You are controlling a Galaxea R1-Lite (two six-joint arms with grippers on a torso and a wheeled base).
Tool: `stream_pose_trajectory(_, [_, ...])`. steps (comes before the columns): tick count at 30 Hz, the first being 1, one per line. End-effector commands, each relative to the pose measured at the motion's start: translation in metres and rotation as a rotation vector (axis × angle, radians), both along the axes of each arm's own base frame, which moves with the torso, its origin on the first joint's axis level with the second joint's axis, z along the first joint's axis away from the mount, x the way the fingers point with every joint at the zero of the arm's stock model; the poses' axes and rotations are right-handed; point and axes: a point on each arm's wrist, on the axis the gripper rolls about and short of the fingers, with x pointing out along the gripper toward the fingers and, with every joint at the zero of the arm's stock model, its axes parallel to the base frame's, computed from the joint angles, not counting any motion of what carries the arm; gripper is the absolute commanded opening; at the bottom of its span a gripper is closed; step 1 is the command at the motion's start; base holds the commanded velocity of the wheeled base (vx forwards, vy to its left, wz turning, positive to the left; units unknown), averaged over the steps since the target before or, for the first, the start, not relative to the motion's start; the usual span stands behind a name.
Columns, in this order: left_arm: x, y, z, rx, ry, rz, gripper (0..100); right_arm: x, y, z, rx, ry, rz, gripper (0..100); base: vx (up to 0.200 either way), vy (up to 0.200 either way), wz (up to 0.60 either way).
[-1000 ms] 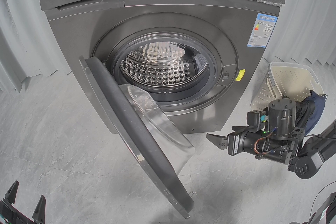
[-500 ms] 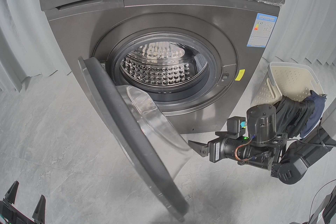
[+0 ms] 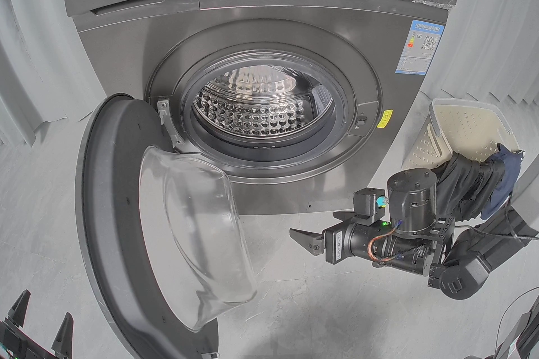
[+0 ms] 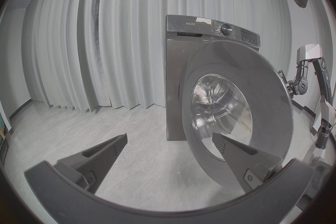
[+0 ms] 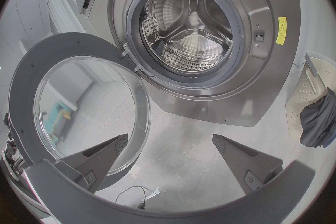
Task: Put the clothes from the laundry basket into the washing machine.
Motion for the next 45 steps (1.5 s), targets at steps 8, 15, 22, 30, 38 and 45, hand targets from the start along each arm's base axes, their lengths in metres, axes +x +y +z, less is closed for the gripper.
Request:
stream_pose_trajectory(8, [0.000, 0.000, -0.005, 0.000, 0.004, 0.000, 100, 0.012, 0.027, -0.007, 0.009, -0.011, 0.044, 100, -0.150, 0.000, 0.00])
stream_pose_trajectory(15, [0.000, 0.000, -0.005, 0.000, 0.006, 0.002, 100, 0.017, 0.054, -0.018, 0.017, -0.014, 0.086, 100, 0.000, 0.000, 0.00])
stream_pose_trajectory(22, [0.000, 0.000, -0.005, 0.000, 0.004, 0.000, 100, 0.021, 0.078, -0.028, 0.043, -0.047, 0.121, 100, 0.000, 0.000, 0.00])
stream_pose_trajectory(30, [0.000, 0.000, -0.005, 0.000, 0.004, 0.000, 100, 0.022, 0.084, -0.025, 0.086, -0.087, 0.132, 100, 0.000, 0.000, 0.00])
stream_pose_trajectory(38, [0.000, 0.000, -0.005, 0.000, 0.004, 0.002, 100, 0.039, 0.081, -0.018, 0.097, -0.106, 0.096, 100, 0.000, 0.000, 0.00])
stream_pose_trajectory(45, [0.000, 0.000, -0.005, 0.000, 0.004, 0.002, 100, 0.047, 0.096, -0.039, 0.068, -0.082, 0.110, 100, 0.000, 0.000, 0.00])
